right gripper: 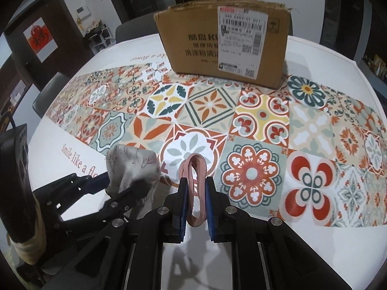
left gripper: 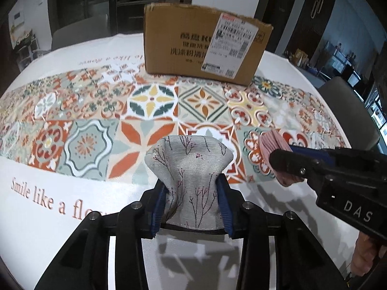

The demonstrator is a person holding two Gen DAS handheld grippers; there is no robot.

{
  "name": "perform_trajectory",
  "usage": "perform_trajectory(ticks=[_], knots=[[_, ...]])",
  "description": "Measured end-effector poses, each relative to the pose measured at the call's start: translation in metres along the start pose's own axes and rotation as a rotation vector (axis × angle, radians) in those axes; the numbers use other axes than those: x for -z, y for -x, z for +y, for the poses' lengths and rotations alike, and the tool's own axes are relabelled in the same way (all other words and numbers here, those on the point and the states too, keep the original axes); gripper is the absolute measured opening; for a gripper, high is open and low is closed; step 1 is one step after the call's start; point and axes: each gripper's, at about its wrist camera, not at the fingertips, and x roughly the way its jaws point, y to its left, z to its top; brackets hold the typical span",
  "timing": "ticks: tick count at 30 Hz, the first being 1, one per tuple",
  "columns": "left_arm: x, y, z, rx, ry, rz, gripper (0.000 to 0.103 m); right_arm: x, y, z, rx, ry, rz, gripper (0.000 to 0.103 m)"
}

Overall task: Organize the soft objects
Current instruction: 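Lift the pouch and hair tie and carry both over the cardboard box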

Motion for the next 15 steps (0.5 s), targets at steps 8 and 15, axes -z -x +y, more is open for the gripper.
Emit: perform_trajectory(ticks=[8, 15], knots=[[-0.02, 0.03, -0.002, 0.008, -0.011, -0.076, 0.039, -0.006, 0.027, 0.004, 0.008, -0.024, -0.068, 0.015], [-0.04, 0.057, -0.001, 0.018, -0.023, -0.15, 0.039, -0.017, 0.054, 0.013, 0.022, -0.026, -0.144, 0.015]])
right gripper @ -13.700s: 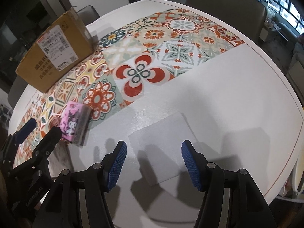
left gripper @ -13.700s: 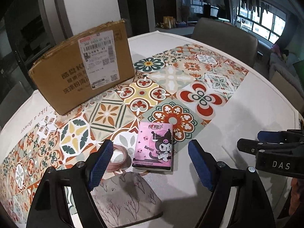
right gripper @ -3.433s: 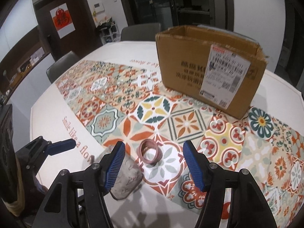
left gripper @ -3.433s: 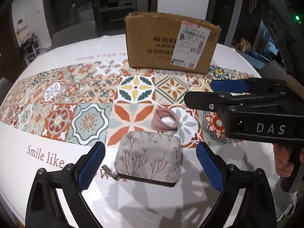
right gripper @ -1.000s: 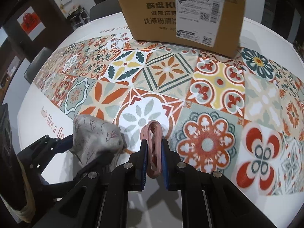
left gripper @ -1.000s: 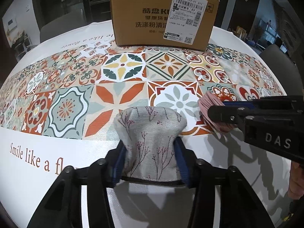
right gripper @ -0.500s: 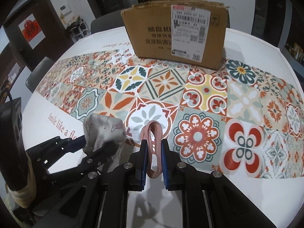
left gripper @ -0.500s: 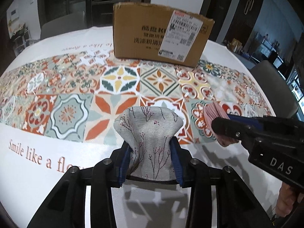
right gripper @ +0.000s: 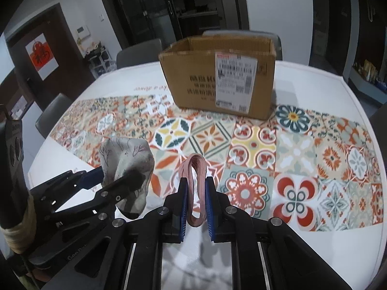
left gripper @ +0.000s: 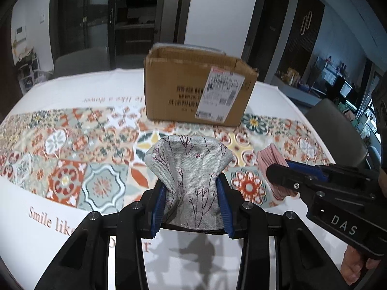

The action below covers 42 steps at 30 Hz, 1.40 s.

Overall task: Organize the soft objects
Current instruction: 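Lift the pouch and hair tie and carry both over the cardboard box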

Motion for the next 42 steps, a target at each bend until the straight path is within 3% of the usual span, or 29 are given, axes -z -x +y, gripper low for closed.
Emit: perform_trajectory(ticks=[19, 42], knots=[[-0.064, 0.05, 0.008, 0.047, -0.075, -0.212, 0.039, -0.043, 0.049, 0.019, 0.045, -0.023, -0.209, 0.015], [-0.15, 0.044, 0.016, 0.08, -0.137, -0.357, 0.039, -0.115, 0.068, 0.019, 0.116, -0.021, -0.407, 0.015]])
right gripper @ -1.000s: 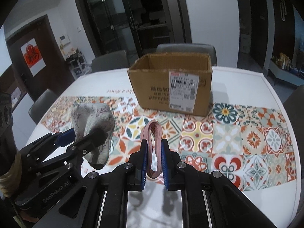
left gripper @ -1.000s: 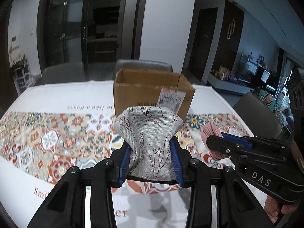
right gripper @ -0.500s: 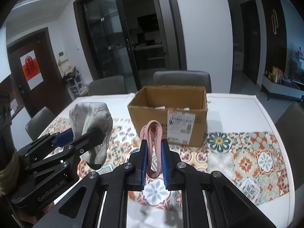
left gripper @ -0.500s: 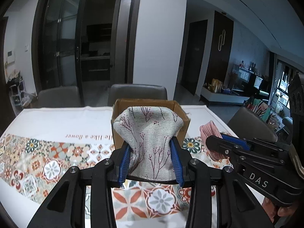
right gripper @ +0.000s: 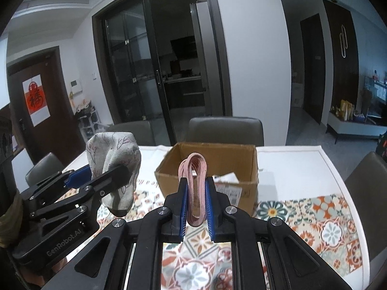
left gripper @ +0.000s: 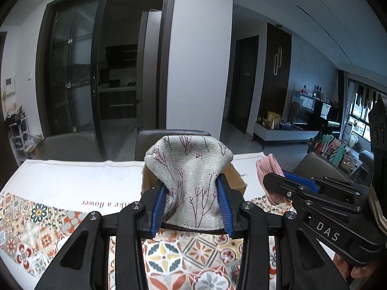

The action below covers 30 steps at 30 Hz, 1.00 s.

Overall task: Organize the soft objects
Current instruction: 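Lift the pouch and hair tie and carry both over the cardboard box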

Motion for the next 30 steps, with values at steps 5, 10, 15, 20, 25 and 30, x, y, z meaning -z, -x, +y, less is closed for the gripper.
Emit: perform_trajectory(ticks=[5, 10, 15, 20, 25, 30], knots=[[-0.011, -0.012, 0.0, 0.005, -0.011, -0.011, 0.039, -0.012, -0.012, -0.004, 0.009, 0.002, -0.014, 0.015], [-0.019, -0.03, 0.003, 0.005, -0.017, -0.01, 0.039, -0.022, -0.024, -0.007, 0.018, 0.001, -0.017, 0.015], [-0.026, -0.046, 0.007, 0.018, -0.011, 0.001, 0.039, -0.031, -0.036, -0.011, 0.028, 0.01, -0.026, 0.015], [-0.033, -0.064, 0.007, 0.019, -0.028, 0.004, 0.039, -0.041, -0.051, -0.015, 0.031, 0.014, -0.028, 0.015], [-0.037, -0.085, 0.007, 0.02, -0.033, 0.036, 0.039, -0.049, -0.069, -0.022, 0.037, 0.008, -0.02, 0.015], [-0.04, -0.113, 0.008, 0.016, -0.037, 0.074, 0.039, -0.054, -0.09, -0.033, 0.039, -0.002, 0.006, 0.015]])
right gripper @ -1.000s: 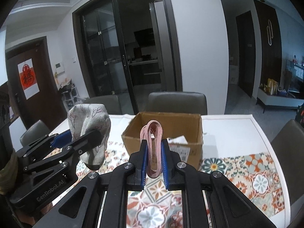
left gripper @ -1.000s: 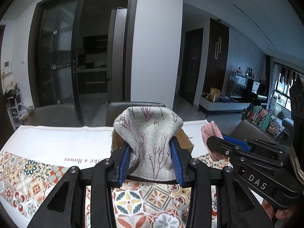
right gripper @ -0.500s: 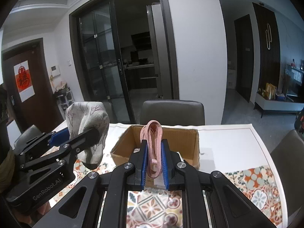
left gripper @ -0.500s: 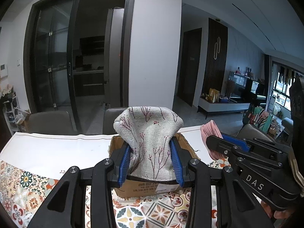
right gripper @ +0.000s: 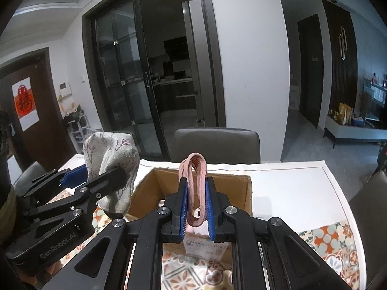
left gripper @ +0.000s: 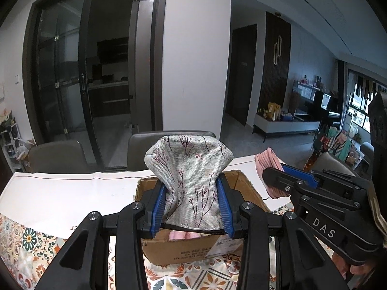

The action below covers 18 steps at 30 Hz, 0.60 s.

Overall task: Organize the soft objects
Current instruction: 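Lift the pouch and hair tie and carry both over the cardboard box, then lower both items into the box and open both tools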

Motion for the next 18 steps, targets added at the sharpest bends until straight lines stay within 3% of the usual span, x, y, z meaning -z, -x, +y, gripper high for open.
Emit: perform_trajectory(ticks=[10, 18], knots=[[-0.001, -0.053, 0.004, -0.021, -0.011, 0.085, 0.04, -0.008, -0.048, -0.016, -0.008, -0.017, 0.062, 0.015], [0.012, -0.093, 0.005, -0.019, -0.037, 0.188, 0.041, -0.002, -0.094, -0.029, -0.017, -0.036, 0.168, 0.015]])
